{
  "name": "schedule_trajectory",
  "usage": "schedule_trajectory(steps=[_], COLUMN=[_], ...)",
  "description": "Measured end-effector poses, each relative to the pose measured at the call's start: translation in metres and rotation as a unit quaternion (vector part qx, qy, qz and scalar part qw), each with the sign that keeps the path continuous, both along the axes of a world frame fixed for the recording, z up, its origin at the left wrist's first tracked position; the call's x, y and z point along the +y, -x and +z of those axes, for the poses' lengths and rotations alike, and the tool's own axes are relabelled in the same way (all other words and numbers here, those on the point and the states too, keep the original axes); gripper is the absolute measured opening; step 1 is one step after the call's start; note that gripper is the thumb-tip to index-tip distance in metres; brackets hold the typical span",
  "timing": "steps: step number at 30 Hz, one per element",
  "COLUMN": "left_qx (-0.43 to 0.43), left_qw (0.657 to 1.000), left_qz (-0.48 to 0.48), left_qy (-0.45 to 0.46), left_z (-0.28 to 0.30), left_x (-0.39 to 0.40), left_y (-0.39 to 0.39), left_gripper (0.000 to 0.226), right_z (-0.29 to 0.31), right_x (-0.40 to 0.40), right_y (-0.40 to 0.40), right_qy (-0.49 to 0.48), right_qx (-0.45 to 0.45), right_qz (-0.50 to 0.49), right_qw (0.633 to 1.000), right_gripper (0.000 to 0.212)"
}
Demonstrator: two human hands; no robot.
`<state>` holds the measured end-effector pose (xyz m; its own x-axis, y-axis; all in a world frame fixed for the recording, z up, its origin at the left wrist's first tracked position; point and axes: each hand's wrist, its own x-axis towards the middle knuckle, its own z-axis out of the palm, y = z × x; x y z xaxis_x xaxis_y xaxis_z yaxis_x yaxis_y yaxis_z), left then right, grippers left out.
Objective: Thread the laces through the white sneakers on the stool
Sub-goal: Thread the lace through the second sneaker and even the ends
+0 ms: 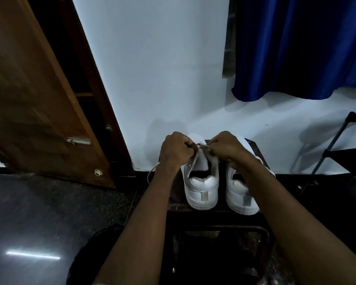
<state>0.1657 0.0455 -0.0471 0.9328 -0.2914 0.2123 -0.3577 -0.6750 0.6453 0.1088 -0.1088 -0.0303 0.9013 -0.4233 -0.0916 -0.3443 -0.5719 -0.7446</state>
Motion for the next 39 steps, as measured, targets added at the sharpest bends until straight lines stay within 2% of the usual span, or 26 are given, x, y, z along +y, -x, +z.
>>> schedule_trajectory(steps=[3,4,5,8,12,15,19,28,34,39], left_qx=[-0.005,-0.008,-0.012,-0.029,-0.038,-0.046,-0.064,-0.010,-0.035,-0.055], left_qw=[1.000,1.000,1.000,0.999,0.998,0.997,0.993,0.998,0.998,0.998], left_qz=[-0.002,-0.004,-0.004,0.001,0.022,0.035,0.038,0.054,0.045,0.008], left_qy=[-0.009,-0.009,-0.009,-0.016,-0.036,-0.059,-0.092,0.004,0.002,-0.040], left_z=[-0.001,-0.001,0.000,0.001,0.004,0.007,0.002,-0.002,-0.004,-0.004], left_x=[-0.004,-0.005,-0.007,-0.013,-0.015,-0.018,-0.022,-0.016,-0.018,-0.013], left_y=[0.003,0.005,0.007,0.011,0.014,0.017,0.019,0.014,0.014,0.011], left_gripper=[0.016,0.017,0.017,0.019,0.020,0.017,0.017,0.013,0.012,0.016], right_z=[-0.014,-0.016,-0.014,-0.005,-0.007,-0.007,-0.009,-0.013,-0.014,-0.013], right_x=[-0.014,-0.015,-0.014,-0.011,-0.012,-0.010,-0.011,-0.013,-0.015,-0.013], right_y=[-0.008,-0.008,-0.005,0.004,0.004,0.004,0.003,0.000,0.001,0.000], right_qy=[-0.126,-0.146,-0.157,-0.164,-0.171,-0.169,-0.170,-0.176,-0.171,-0.169], right_qx=[-0.014,-0.012,-0.009,-0.007,-0.016,-0.021,-0.026,-0.037,-0.039,-0.035], right_qz=[-0.026,-0.028,-0.027,-0.018,-0.006,-0.003,-0.004,0.006,0.013,0.007], right_qw=[0.992,0.989,0.987,0.986,0.985,0.985,0.985,0.984,0.984,0.985], right_gripper=[0.056,0.059,0.055,0.022,0.037,0.035,0.046,0.045,0.042,0.039])
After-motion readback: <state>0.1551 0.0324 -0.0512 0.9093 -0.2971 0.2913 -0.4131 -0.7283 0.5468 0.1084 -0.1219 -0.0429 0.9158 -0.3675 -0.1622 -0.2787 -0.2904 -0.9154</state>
